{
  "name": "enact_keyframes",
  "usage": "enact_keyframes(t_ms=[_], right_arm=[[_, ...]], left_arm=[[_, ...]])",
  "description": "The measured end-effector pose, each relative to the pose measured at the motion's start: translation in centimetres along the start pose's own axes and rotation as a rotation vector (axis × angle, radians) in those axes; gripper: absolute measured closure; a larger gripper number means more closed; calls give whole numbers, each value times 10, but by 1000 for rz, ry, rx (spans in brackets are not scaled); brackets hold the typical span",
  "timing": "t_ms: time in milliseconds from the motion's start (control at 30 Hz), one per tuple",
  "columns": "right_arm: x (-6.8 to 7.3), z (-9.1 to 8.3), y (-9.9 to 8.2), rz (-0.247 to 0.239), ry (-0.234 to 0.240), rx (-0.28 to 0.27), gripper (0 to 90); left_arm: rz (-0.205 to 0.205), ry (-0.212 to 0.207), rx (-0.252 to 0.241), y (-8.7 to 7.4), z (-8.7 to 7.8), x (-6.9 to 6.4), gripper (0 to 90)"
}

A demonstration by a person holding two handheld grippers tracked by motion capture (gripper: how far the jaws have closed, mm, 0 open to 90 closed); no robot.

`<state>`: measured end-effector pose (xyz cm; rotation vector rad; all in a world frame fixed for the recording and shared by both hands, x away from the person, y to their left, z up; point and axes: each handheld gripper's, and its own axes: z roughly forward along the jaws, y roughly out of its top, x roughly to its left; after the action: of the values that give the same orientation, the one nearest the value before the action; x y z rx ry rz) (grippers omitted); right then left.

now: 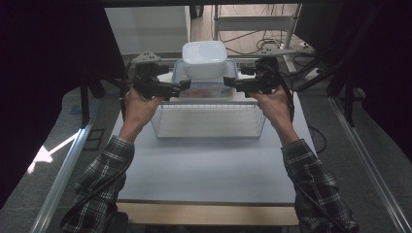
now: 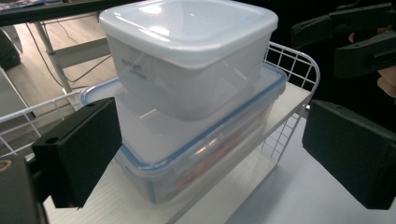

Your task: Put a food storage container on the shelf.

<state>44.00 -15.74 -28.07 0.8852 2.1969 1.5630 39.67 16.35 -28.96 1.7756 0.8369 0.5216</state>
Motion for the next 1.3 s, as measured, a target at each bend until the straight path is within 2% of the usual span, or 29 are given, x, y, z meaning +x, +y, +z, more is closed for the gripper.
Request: enact_keyframes(t_ms=[100,333,767,867,1300], right_arm=[[1,0,-4,-9,4,6,151],[3,-3,-14,-7,14,10,132],[11,-10,-31,-9,34,22,127],[13,-10,-35,-12,39,28,127],[20,-14,-51,-17,42,53,102]], left_arm=[[26,5,9,-5,-3,-2,40],[55,-3,20,-16,-8,-11,46],[42,-31,29,-41,-15,-19,37],[29,-46,28,-47,-16,-21,39],[51,-35,44,-68,-20,-29,43]])
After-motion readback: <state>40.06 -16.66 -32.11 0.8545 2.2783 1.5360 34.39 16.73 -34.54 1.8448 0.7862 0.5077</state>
